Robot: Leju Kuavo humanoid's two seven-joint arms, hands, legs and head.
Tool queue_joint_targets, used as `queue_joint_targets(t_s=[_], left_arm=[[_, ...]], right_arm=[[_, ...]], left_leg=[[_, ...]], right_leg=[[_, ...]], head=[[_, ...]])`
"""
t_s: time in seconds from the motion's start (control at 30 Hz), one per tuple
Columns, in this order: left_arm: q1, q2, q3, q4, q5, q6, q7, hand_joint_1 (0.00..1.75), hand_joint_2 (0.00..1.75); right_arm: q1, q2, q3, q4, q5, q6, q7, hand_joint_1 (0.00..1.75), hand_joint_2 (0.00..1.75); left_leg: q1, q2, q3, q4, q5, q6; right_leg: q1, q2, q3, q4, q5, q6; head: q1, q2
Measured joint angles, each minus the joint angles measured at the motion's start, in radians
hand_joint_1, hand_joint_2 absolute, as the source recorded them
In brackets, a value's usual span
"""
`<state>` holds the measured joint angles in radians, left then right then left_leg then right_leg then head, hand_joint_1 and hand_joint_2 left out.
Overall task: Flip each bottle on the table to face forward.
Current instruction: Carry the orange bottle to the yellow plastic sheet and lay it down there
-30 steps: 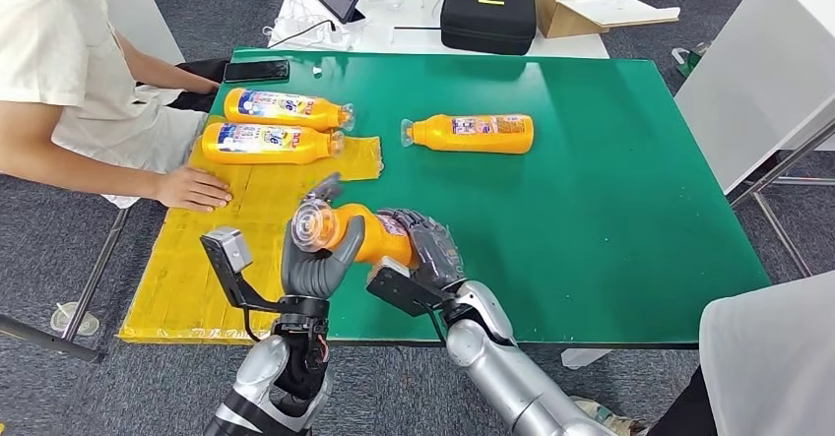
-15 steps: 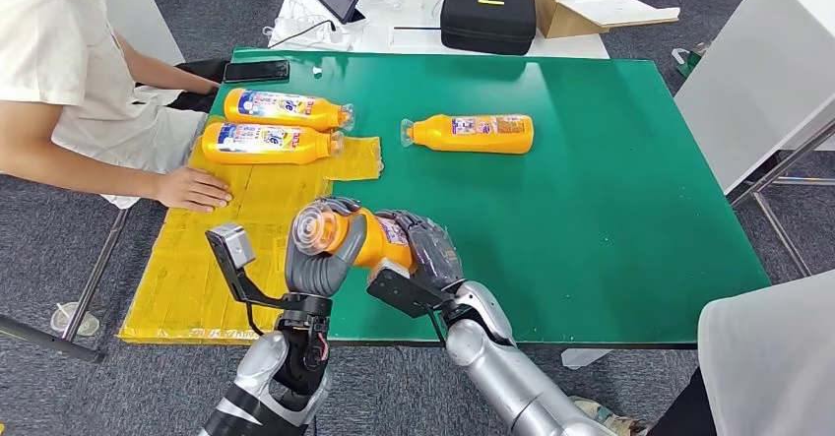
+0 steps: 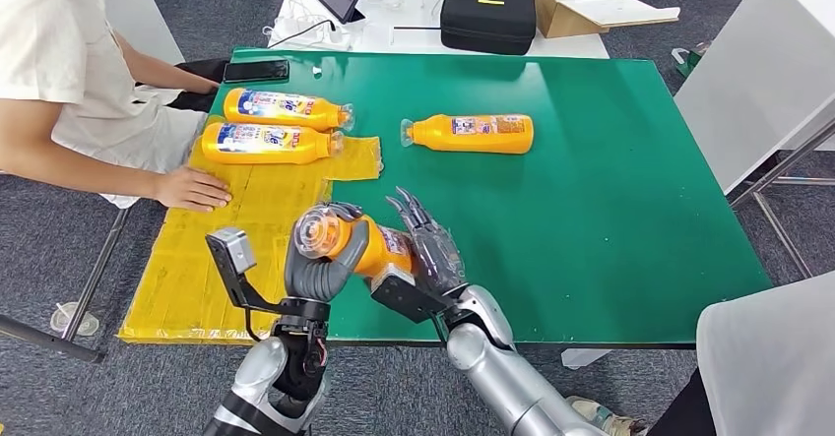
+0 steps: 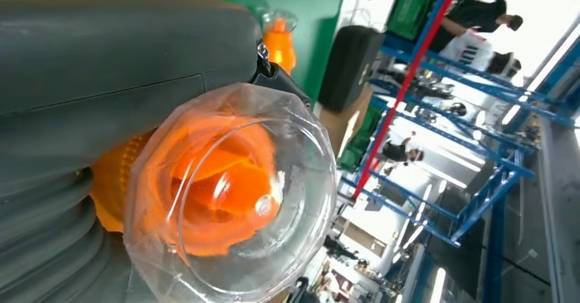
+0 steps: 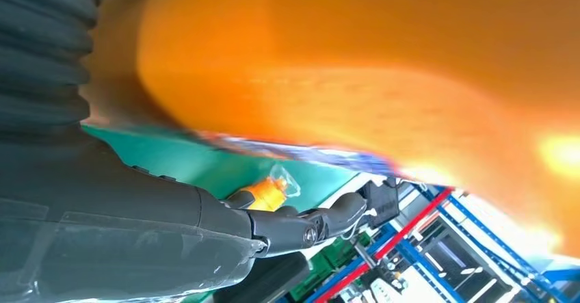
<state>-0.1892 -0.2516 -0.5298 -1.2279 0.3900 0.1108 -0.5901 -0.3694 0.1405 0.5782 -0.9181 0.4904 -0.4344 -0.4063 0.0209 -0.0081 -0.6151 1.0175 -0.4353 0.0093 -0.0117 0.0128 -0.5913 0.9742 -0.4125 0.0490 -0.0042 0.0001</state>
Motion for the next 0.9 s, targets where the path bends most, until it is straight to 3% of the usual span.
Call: queue_joint_targets(t_s=[0.23, 0.53, 0.67, 0.9], left_arm=[[0.012, 0.005, 0.002, -0.029, -0.024, 0.019, -0.007, 1.75, 1.75], [0.069, 0.031, 0.047, -0.121, -0.282, 0.176, -0.027, 1.75, 1.75], [0.070, 0.052, 0.052, -0.130, -0.488, 0.304, -0.026, 1.75, 1.75], [0.069, 0.082, 0.054, -0.124, -0.747, 0.432, 0.054, 1.75, 1.75]], right_arm=[[0.020, -0.008, -0.009, -0.005, 0.009, -0.010, -0.005, 0.00, 0.00], [0.093, -0.037, -0.077, -0.060, 0.085, -0.105, -0.018, 0.00, 0.00], [0.144, -0.043, -0.118, -0.112, 0.091, -0.125, -0.047, 0.00, 1.75], [0.233, -0.050, -0.200, -0.258, 0.087, -0.156, -0.091, 0.00, 1.75]], left_leg=[[0.000, 0.000, 0.000, 0.000, 0.000, 0.000], [0.000, 0.000, 0.000, 0.000, 0.000, 0.000], [0.000, -0.001, 0.000, 0.000, 0.000, 0.000], [0.000, 0.000, 0.000, 0.000, 0.000, 0.000]], right_leg=[[0.000, 0.000, 0.000, 0.000, 0.000, 0.000], [0.000, 0.000, 0.000, 0.000, 0.000, 0.000], [0.000, -0.001, 0.000, 0.000, 0.000, 0.000], [0.000, -0.001, 0.000, 0.000, 0.000, 0.000]], head=[[0.000, 0.000], [0.000, 0.000], [0.000, 0.000], [0.000, 0.000]])
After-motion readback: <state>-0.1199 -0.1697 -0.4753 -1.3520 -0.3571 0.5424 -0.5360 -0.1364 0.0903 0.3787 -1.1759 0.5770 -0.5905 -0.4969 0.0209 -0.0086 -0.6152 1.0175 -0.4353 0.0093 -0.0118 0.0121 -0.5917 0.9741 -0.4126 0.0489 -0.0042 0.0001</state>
